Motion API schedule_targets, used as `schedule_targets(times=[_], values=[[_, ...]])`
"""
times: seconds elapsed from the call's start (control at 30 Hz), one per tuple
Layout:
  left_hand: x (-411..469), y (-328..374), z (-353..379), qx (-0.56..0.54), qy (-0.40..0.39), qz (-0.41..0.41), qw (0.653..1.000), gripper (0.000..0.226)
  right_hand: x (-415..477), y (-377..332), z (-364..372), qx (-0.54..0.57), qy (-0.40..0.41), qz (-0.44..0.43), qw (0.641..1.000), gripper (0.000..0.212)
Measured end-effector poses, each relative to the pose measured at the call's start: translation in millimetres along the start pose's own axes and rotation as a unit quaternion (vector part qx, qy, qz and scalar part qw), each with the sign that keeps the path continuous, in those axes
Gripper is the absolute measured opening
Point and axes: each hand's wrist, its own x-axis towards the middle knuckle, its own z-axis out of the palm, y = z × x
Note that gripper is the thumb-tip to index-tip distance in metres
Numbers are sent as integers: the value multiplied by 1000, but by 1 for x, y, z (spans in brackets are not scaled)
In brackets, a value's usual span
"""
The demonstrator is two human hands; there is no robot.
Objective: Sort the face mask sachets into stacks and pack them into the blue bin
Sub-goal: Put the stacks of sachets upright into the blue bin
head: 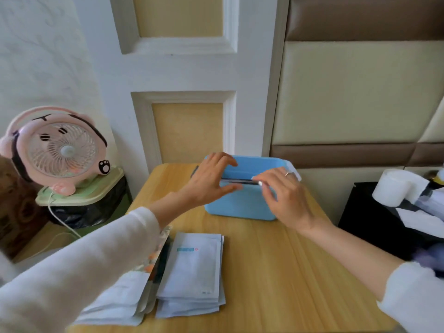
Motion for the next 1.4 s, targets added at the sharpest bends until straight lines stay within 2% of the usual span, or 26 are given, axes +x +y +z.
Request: schedule_targets(times=[0.03, 0.07, 0.1, 0.13, 0.17, 0.2, 0.23, 0.27, 0.33, 0.4, 0.47, 0.57, 0.63, 0.73, 0.8, 0.87, 0.93, 1.0, 1.03, 1.07, 1.13, 1.2, 1.27, 1.33, 1.4], values=[[-14, 3, -9, -24, 62, 13, 998, 40, -8, -20, 3, 46, -38, 37, 998, 16], [-27, 6, -19, -42, 67, 4, 997, 28, -16, -40, 8, 109, -92, 123, 982, 13], [-39, 10, -28, -51, 15, -26, 998, 23, -23, -57, 15, 180, -151, 236, 943, 14], [-49, 12, -34, -38, -99, -66, 992, 23, -26, -71, 21, 248, -205, 351, 879, 20], [-59, 12, -37, -6, -244, -102, 964, 28, -27, -80, 27, 296, -243, 457, 803, 28], [-68, 12, -37, 33, -376, -128, 917, 37, -25, -86, 31, 326, -264, 541, 729, 33], [-76, 11, -36, 78, -468, -133, 870, 46, -22, -90, 33, 346, -271, 598, 670, 33], [-85, 10, -32, 122, -516, -113, 841, 54, -18, -94, 35, 362, -262, 639, 626, 32], [-99, 6, -21, 188, -523, -46, 830, 61, -14, -102, 37, 392, -231, 693, 560, 32], [-106, 5, -15, 208, -492, -9, 845, 63, -13, -113, 40, 418, -229, 722, 502, 28], [-108, 3, -10, 215, -477, -12, 852, 65, -16, -122, 44, 407, -265, 725, 489, 27], [-113, 0, -7, 222, -460, -11, 860, 66, -22, -127, 49, 407, -314, 717, 470, 35], [-116, -2, -5, 231, -444, -8, 866, 67, -28, -126, 52, 398, -357, 691, 487, 39], [-117, 1, -3, 231, -430, -28, 872, 66, -37, -128, 54, 363, -375, 644, 559, 46], [-115, 7, -4, 198, -409, -76, 888, 62, -35, -121, 50, 341, -361, 617, 610, 46], [-110, 10, -3, 83, -316, -169, 930, 54, -23, -103, 42, 306, -337, 560, 692, 43], [-101, 13, 0, -10, -136, -246, 959, 58, 1, -81, 25, 218, -351, 444, 795, 31], [-89, 19, 9, -83, 14, -278, 957, 78, 27, -67, 2, 50, -394, 293, 870, 19], [-84, 24, 13, -171, 35, -297, 939, 86, 37, -64, -7, -25, -410, 218, 885, 19], [-79, 30, 18, -280, 28, -315, 907, 87, 44, -62, -14, -76, -428, 151, 888, 19], [-79, 40, 35, -420, -26, -341, 841, 70, 43, -56, -20, -118, -481, 67, 866, 14], [-86, 47, 57, -470, -52, -367, 801, 49, 24, -42, -21, -99, -531, 77, 838, 18], [-91, 51, 75, -502, -36, -387, 772, 43, 1, -20, -29, 2, -510, 186, 840, 25], [-89, 53, 84, -509, -27, -394, 765, 46, -23, 1, -42, 170, -399, 327, 839, 31], [-87, 55, 89, -508, -45, -403, 760, 57, -51, 15, -49, 302, -277, 440, 799, 38]])
